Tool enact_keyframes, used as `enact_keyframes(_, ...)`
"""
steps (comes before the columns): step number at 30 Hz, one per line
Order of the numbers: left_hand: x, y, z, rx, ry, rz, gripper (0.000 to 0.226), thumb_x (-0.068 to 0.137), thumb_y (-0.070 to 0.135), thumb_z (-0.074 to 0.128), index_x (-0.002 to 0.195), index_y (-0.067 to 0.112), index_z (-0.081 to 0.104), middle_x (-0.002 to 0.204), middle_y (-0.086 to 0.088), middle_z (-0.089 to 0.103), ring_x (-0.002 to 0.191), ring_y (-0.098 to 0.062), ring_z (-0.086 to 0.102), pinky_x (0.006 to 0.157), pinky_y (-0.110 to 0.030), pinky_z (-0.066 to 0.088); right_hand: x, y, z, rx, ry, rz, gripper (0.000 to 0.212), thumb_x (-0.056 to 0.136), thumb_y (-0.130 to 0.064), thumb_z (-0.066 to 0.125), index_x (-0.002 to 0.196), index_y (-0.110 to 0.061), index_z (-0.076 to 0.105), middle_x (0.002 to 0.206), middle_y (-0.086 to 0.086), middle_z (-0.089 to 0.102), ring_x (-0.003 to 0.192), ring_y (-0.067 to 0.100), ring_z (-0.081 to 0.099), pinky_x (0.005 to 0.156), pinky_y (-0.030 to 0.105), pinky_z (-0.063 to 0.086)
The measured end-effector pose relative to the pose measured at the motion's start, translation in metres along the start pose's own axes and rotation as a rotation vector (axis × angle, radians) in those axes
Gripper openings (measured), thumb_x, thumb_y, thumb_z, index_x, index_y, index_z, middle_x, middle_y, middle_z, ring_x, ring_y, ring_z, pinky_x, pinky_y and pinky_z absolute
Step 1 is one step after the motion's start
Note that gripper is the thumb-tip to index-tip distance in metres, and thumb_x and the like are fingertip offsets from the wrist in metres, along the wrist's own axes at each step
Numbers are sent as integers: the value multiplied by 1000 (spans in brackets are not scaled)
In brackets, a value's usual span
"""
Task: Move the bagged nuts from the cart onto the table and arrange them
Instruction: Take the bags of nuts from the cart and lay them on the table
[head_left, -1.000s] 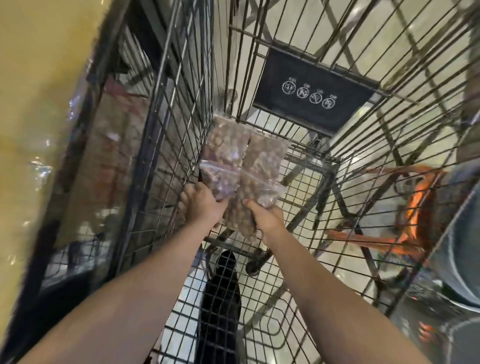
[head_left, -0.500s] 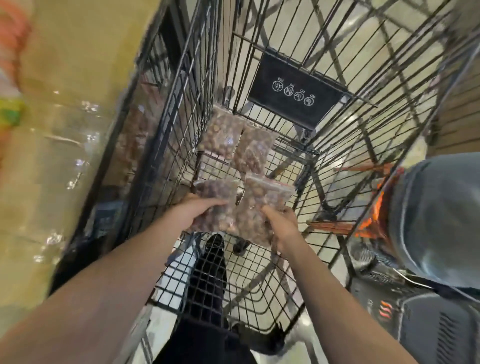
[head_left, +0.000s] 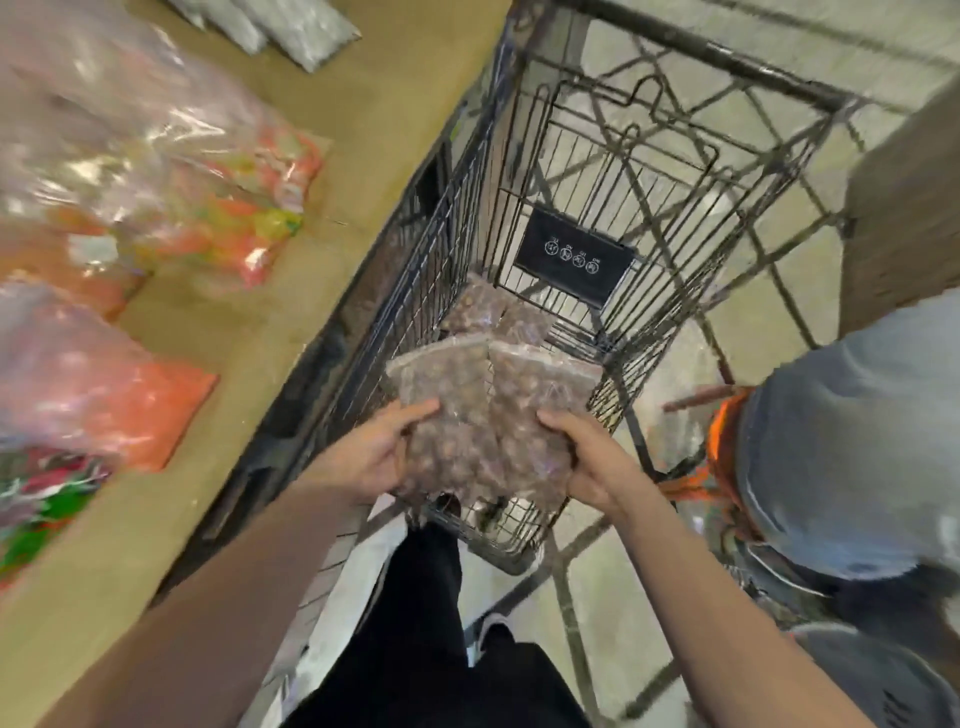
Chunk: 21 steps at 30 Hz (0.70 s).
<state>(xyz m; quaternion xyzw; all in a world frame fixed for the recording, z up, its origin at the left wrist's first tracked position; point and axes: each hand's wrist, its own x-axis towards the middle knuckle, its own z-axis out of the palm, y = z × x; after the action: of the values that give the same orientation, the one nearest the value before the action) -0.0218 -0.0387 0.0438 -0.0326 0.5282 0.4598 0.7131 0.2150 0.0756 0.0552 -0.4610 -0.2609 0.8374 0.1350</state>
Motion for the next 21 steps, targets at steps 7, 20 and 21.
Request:
enact_keyframes(7, -123, -77, 3, -43, 13, 371, 60, 73, 12, 76, 130, 1, 60, 122, -24, 68, 93, -32, 74, 91, -58, 54, -79, 41, 15, -202, -149, 20, 56, 73, -26, 92, 119, -3, 70, 101, 15, 77, 81, 30, 73, 66, 44, 52)
enact_keyframes(20, -326, -235, -99, -510, 352, 687, 84, 68, 20, 89, 142, 4, 52, 120, -23, 70, 98, -34, 73, 79, -49, 62, -163, 156, 177, -589, -441, 136, 50, 71, 0, 78, 120, -2, 66, 95, 18, 79, 78, 30, 78, 66, 44, 65)
enact_keyframes(21, -340, -245, -108, -570, 327, 680, 76, 74, 30, 86, 139, 5, 56, 122, -23, 69, 100, -35, 73, 78, -50, 62, -169, 169, 190, -596, -466, 159, 44, 74, -1, 76, 117, -4, 66, 93, 17, 79, 78, 29, 78, 66, 44, 66)
